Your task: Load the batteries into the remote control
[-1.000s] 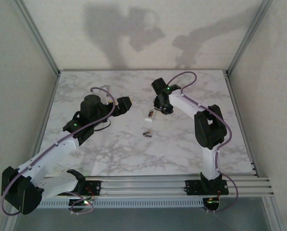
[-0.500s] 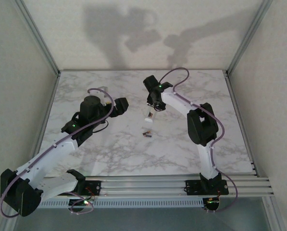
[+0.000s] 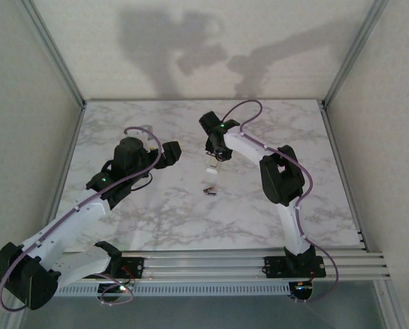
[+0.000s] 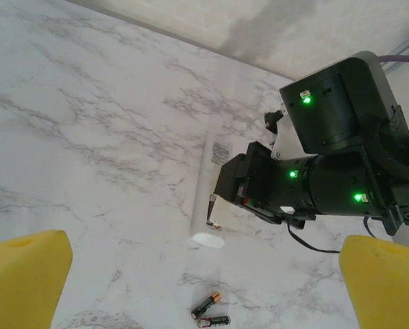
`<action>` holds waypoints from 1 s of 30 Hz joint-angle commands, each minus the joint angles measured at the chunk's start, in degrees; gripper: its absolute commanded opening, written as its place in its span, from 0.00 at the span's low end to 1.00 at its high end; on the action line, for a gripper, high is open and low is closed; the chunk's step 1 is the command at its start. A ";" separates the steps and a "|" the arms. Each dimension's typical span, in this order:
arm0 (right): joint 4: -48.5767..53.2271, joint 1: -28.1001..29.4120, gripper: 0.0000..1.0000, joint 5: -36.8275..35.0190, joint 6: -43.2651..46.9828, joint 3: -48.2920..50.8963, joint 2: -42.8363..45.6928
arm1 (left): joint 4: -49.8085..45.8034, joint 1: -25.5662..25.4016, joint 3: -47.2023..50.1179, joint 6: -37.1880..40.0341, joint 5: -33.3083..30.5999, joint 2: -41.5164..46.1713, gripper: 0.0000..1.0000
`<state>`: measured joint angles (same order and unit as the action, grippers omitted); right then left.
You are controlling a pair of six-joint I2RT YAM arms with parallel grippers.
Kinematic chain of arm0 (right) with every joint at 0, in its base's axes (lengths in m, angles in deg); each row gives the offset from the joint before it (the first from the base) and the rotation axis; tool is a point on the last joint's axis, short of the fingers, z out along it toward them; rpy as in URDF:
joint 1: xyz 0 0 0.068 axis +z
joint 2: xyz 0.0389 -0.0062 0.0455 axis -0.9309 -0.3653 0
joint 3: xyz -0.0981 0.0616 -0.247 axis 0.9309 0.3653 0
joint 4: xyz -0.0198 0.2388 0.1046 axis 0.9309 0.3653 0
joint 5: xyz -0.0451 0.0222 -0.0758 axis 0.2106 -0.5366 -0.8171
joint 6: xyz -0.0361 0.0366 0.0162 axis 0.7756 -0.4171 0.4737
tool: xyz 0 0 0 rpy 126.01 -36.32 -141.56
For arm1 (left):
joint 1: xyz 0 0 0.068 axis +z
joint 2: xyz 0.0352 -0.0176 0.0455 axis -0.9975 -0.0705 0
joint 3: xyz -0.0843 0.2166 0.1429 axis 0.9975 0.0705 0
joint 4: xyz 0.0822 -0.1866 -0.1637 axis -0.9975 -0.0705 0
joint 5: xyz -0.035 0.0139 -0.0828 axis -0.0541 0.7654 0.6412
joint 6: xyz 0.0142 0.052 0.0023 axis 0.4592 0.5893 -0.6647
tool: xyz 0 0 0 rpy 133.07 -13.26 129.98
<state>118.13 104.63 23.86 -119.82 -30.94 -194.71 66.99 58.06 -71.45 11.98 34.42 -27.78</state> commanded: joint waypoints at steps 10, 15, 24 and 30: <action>1.88 0.69 0.26 -0.82 -0.13 -1.79 -1.82 | 0.91 0.58 -0.72 0.72 -0.10 0.00 1.00; 1.31 0.78 0.26 -0.58 0.10 -0.66 -1.78 | 1.14 0.64 -0.63 0.54 0.18 0.06 1.00; 0.95 0.99 0.26 -0.92 0.53 -0.03 -2.15 | 1.21 0.63 -0.72 0.45 0.28 0.17 1.00; 0.79 0.97 0.26 -1.21 0.72 0.86 -1.86 | 1.52 0.58 -0.54 0.28 0.42 0.07 1.00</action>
<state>118.26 105.11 23.97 -119.69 -31.15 -195.23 67.06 58.06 -71.45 11.95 34.50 -27.80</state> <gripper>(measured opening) 0.265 0.994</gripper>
